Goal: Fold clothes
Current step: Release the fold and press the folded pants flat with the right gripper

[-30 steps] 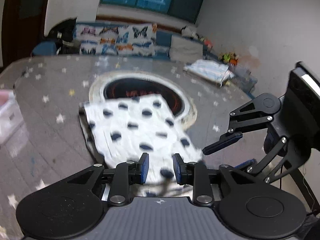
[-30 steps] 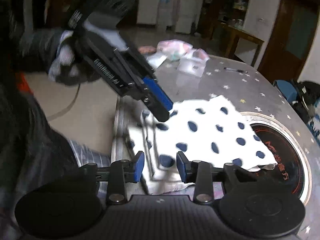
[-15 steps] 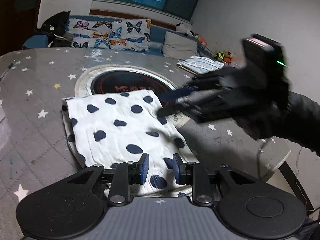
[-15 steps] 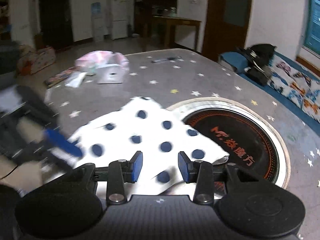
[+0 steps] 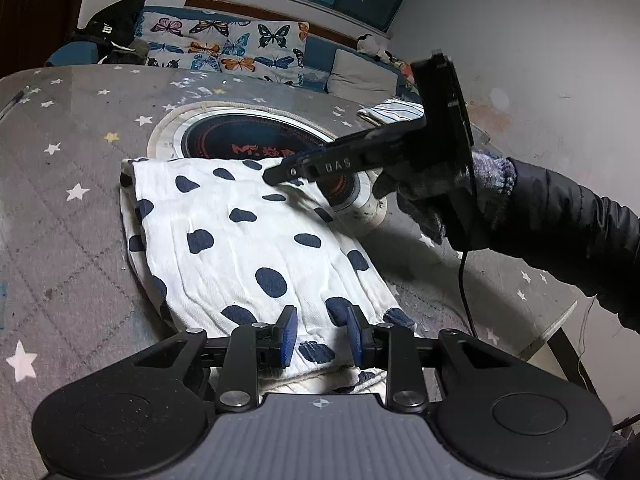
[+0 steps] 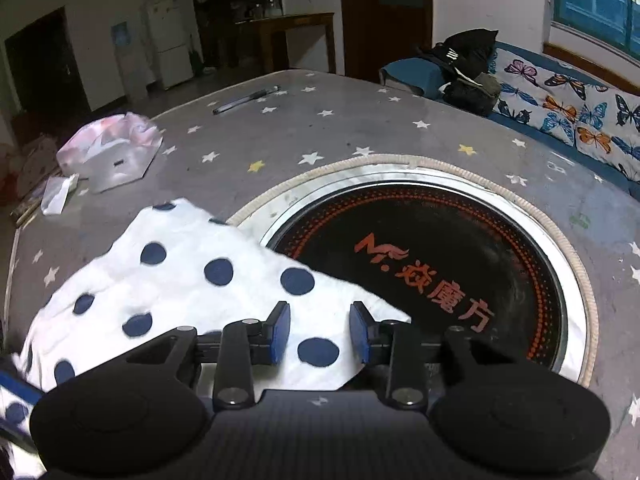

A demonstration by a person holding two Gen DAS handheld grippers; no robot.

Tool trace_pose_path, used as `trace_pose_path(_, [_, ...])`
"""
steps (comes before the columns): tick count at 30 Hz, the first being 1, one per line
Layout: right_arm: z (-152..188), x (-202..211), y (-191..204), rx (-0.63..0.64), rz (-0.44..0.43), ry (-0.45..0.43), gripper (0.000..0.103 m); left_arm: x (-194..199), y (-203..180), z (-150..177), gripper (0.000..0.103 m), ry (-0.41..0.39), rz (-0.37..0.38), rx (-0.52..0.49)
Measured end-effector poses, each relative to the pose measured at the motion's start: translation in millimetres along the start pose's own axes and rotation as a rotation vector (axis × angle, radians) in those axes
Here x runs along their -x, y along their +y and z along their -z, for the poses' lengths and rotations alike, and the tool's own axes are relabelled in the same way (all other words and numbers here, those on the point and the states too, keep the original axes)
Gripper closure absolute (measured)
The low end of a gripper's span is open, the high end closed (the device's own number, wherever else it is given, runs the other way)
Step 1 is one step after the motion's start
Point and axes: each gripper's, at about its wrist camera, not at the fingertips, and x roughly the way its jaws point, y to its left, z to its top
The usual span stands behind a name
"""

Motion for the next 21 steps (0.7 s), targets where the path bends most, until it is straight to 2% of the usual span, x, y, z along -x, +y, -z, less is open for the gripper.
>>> trace_pose_path(3, [-10,7,9,0.036,-0.010,-0.023,0.070,2,-1,-1,0.068,-0.006,0.002,0.003])
trace_pose_path(5, [-18,10,19,0.057,-0.049,-0.026,0.070,3,-1,-1,0.066,-0.008,0.003,0.004])
trace_pose_path(12, [-40,-16,72,0.204,-0.168,0.018,0.071,2,-1,1,0.065,-0.012,0.006,0.021])
trace_pose_path(21, [-57,-58,99,0.282,-0.174,0.071,0.073,1,0,3,0.063,-0.013,0.015,0.032])
